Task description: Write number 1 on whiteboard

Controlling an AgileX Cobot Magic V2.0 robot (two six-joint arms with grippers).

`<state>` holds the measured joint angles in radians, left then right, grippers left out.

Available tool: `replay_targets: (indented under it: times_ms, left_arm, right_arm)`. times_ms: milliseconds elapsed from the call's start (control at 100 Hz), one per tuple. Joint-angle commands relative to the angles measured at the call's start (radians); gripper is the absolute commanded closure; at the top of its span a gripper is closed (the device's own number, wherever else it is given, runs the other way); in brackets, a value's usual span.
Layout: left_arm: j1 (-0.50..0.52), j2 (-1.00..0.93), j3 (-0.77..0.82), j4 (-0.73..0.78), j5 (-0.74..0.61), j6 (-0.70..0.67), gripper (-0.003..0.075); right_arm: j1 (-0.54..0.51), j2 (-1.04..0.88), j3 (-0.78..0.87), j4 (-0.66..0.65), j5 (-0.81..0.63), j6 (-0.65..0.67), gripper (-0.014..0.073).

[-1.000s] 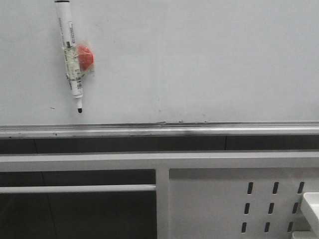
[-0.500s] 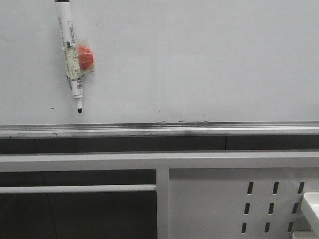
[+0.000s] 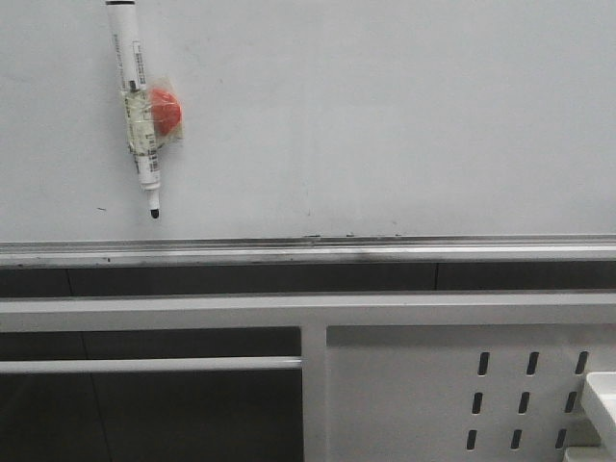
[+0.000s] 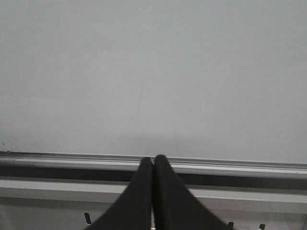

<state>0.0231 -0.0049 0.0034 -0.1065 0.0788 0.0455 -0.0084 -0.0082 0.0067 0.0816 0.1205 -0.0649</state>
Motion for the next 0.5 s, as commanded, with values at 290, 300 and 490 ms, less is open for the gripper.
replay_targets:
  times_ms: [290, 300, 490]
  left_arm:
    - [0.003, -0.013, -0.015, -0.118, -0.187, -0.069, 0.0740]
    - [0.003, -0.011, -0.020, -0.118, -0.187, -0.069, 0.0740]
    - [0.003, 0.123, -0.216, -0.139, 0.016, -0.054, 0.0740]
  right_arm:
    - [-0.001, -0.013, -0.083, 0.179, -0.156, 0.010, 0.0663]
    - [-0.002, -0.010, -0.083, 0.179, -0.156, 0.010, 0.0663]
    - [-0.002, 0.155, -0.330, 0.202, 0.181, 0.010, 0.0663]
